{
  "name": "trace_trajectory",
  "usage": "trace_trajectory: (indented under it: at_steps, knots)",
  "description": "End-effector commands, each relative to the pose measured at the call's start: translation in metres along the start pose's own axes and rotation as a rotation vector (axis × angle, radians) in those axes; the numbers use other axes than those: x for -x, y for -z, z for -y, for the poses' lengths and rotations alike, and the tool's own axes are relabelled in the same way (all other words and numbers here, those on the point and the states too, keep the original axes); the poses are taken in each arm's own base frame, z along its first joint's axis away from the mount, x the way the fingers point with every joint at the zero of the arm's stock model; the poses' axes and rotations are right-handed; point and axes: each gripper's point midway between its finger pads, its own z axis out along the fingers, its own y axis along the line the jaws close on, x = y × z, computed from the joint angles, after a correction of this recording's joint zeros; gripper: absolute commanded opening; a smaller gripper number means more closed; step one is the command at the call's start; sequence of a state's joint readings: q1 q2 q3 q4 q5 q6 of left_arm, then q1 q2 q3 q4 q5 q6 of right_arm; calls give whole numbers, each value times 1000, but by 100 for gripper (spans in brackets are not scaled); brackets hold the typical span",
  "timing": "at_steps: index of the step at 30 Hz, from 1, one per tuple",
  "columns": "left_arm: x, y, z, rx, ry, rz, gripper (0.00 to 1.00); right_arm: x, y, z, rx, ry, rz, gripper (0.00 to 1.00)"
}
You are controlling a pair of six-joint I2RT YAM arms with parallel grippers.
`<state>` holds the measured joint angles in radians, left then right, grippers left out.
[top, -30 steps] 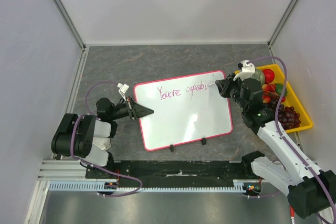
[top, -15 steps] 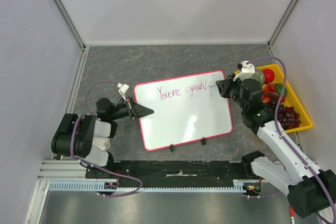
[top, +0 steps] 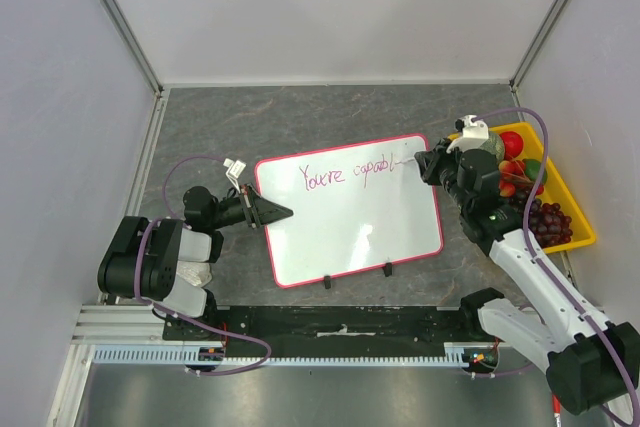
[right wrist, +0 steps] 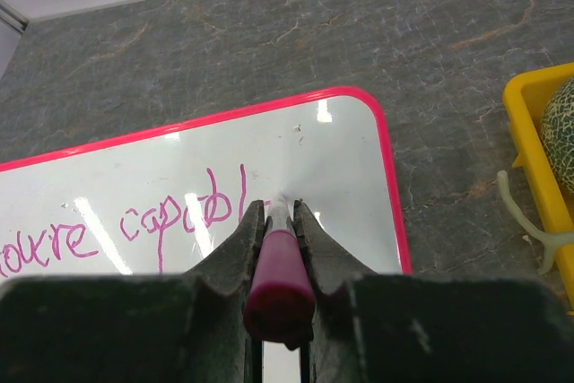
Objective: Write a sentence on the whiteboard
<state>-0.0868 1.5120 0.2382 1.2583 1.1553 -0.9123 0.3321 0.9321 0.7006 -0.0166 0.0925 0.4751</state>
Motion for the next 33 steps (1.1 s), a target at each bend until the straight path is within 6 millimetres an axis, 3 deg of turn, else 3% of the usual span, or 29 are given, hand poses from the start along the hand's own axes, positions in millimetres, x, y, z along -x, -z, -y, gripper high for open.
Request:
trace_trajectory:
  at_steps: [1, 10, 33]
  knots:
    - [-5, 1, -4, -1, -79, -7, 2, 4, -3, 11, -50, 16, 11, 0]
    - [-6, 1, -5, -1, -75, -10, 2, 19, -4, 0, -13, -6, 35, 0]
    - [-5, 1, -4, -3, -80, -8, 2, 13, -8, -17, 88, -23, 23, 0]
